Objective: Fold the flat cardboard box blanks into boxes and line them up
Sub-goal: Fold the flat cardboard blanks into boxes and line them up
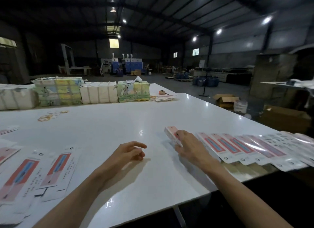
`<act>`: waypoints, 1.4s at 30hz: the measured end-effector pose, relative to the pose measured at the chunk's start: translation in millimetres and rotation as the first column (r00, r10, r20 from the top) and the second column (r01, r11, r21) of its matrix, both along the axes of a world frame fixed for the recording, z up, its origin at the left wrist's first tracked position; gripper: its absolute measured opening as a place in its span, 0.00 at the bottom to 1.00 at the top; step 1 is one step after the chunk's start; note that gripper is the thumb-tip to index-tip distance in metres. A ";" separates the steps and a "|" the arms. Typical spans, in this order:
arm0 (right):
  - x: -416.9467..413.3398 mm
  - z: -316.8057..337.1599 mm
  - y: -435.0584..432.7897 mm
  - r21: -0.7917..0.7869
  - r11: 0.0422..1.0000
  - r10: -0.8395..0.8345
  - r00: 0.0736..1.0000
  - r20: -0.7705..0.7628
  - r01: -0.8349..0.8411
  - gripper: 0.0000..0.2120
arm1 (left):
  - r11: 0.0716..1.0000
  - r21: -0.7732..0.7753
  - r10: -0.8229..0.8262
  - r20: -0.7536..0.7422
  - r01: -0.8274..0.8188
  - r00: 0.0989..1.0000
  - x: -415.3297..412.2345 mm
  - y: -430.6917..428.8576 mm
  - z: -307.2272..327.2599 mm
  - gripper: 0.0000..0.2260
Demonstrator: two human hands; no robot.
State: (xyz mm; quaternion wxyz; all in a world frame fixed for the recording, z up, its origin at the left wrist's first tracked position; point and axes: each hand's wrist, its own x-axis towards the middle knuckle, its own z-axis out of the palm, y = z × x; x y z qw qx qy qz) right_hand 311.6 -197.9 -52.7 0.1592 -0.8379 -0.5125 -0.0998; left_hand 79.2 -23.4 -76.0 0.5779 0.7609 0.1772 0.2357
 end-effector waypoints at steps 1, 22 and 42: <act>8.3 -5.7 -9.4 -0.049 0.996 -0.071 0.994 0.080 0.075 0.21 | 0.999 0.036 -0.008 -0.013 0.008 1.000 0.5 0.3 -0.8 0.10; -8.8 24.1 8.6 0.086 0.996 -0.052 0.955 0.293 0.027 0.18 | 0.996 0.088 0.025 0.007 -0.025 1.000 3.4 0.4 -0.3 0.11; -52.8 -23.9 126.5 0.280 0.931 0.297 0.931 -0.213 -0.233 0.10 | 0.809 0.445 0.544 -0.321 -0.383 0.775 -58.1 42.2 61.8 0.12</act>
